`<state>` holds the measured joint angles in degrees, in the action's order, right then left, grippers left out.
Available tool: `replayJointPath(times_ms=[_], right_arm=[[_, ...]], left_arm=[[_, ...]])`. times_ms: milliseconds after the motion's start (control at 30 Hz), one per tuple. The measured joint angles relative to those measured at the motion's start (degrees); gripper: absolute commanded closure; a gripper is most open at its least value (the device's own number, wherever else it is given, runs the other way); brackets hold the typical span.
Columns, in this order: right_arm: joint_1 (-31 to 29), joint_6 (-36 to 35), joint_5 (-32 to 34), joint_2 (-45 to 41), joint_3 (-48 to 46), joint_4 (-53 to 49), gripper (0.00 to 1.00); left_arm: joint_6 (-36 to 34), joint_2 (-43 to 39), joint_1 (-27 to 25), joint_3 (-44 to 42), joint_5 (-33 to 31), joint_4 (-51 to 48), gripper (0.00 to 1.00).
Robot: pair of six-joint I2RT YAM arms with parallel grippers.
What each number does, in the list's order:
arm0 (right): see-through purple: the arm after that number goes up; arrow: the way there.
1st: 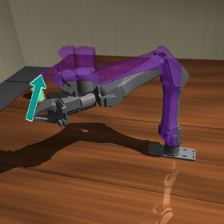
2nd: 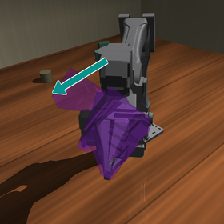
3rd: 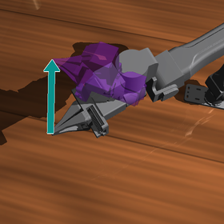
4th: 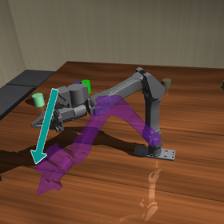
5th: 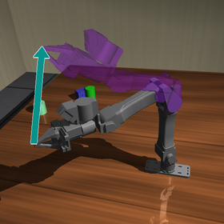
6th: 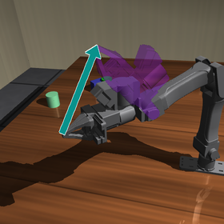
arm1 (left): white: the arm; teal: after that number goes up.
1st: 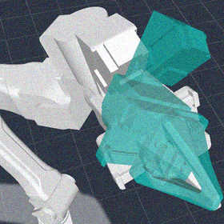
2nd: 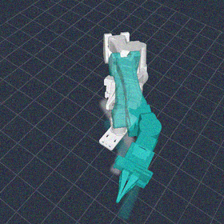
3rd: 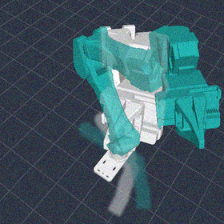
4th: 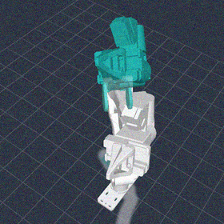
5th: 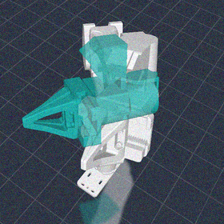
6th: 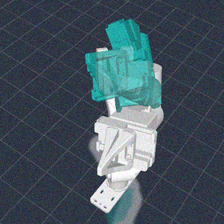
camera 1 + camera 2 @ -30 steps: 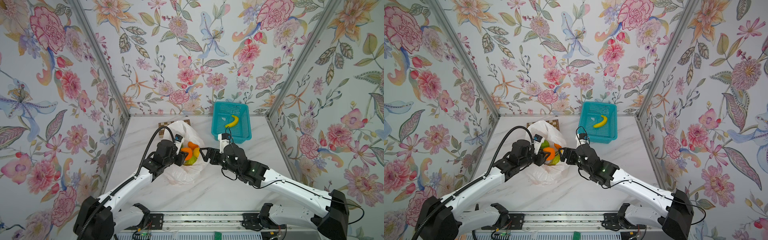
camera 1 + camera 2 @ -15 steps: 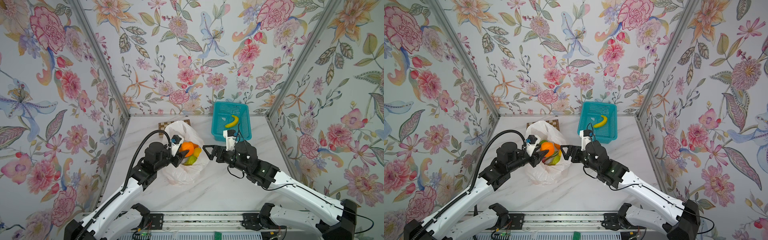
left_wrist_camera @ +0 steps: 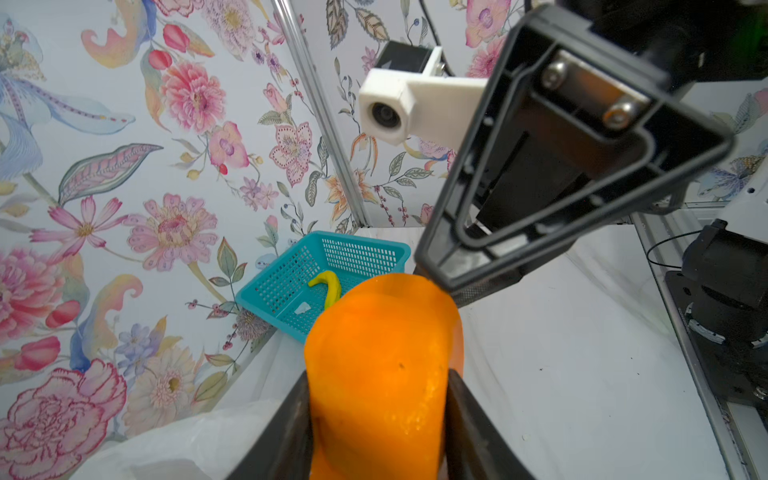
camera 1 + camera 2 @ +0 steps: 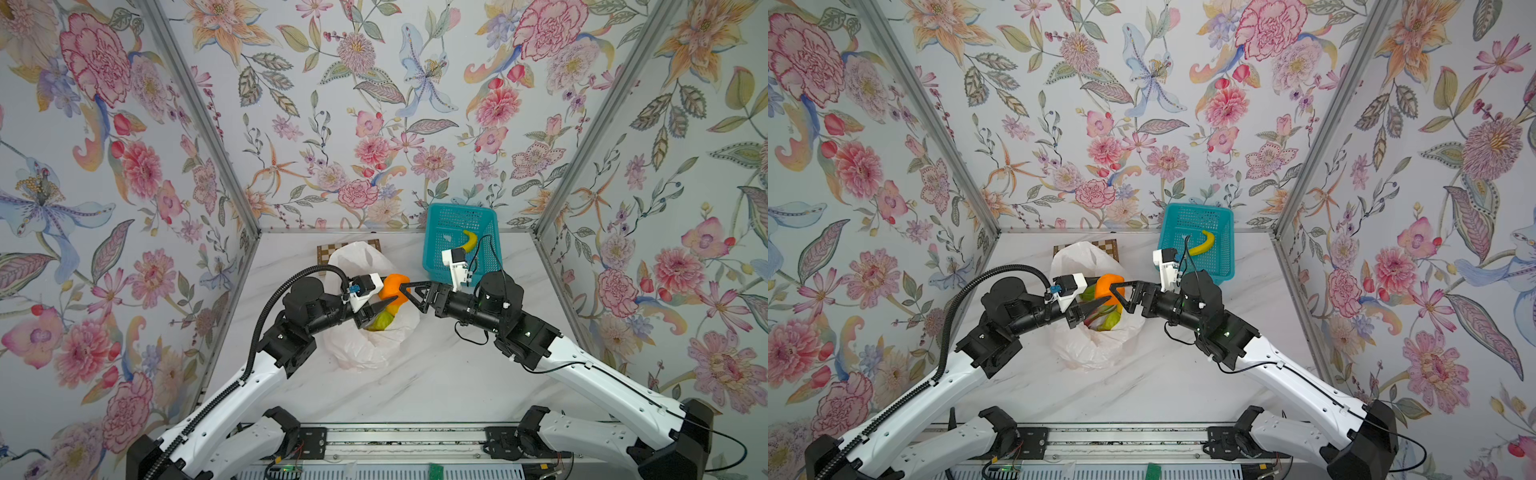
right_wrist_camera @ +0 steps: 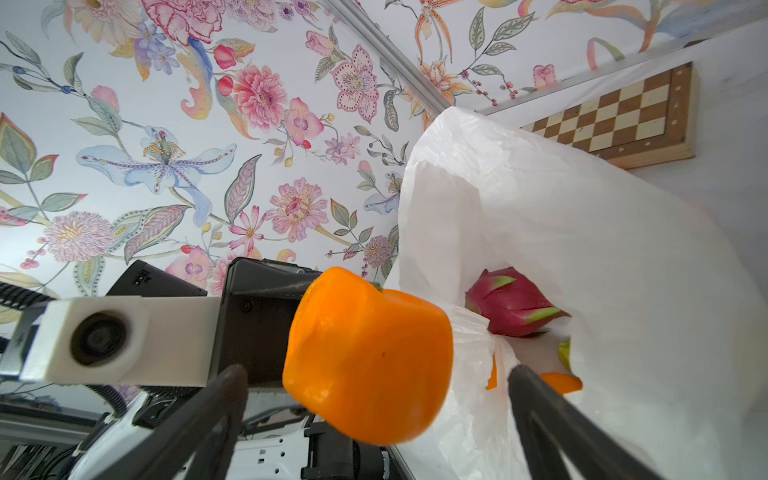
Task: Untie the knot of the plastic bag and take out the fruit
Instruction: 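Grasp the orange with the right gripper while the left gripper releases it, then carry the orange with the right gripper and lower it into the teal basket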
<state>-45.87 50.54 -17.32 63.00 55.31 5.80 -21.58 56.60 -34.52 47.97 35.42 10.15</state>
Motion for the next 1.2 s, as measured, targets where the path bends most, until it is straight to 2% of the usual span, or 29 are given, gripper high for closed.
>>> replayJointPath(times_ms=[133,267,333,433,500,567,733,1000,1200], right_arm=[[0.22,2.16,-2.47,0.98,0.0,3.63,0.08],[0.7,3.58,-3.34,1.64,0.0,5.16,0.2],[0.87,4.07,-3.45,1.77,0.0,5.64,0.27],[1.16,4.55,-3.45,1.81,0.0,6.32,0.38],[1.36,4.72,-3.54,1.81,0.0,6.58,0.43],[1.46,4.98,-3.58,1.81,-0.02,7.04,0.45],[3.91,4.24,-3.5,1.81,0.63,5.99,0.47],[15.54,2.6,-0.98,2.89,7.37,0.96,0.45],[26.91,1.44,-0.7,10.43,12.72,-2.16,0.45]], left_arm=[[-1.81,1.46,-1.55,0.66,1.07,1.64,0.66],[-3.23,2.73,-2.62,1.73,1.66,2.84,0.65],[-3.76,3.17,-3.06,2.23,1.7,3.54,0.6],[-4.35,3.41,-3.5,2.49,1.44,4.68,0.48],[-4.74,3.52,-3.65,2.49,0.98,5.18,0.33],[-5.03,3.72,-4.17,2.49,0.15,5.4,0.2],[-3.63,3.78,-4.85,2.49,-3.37,4.96,0.01],[6.71,2.95,-5.27,5.92,-13.75,-3.52,0.01],[12.96,1.88,-5.42,9.2,-17.55,-11.02,0.01]])
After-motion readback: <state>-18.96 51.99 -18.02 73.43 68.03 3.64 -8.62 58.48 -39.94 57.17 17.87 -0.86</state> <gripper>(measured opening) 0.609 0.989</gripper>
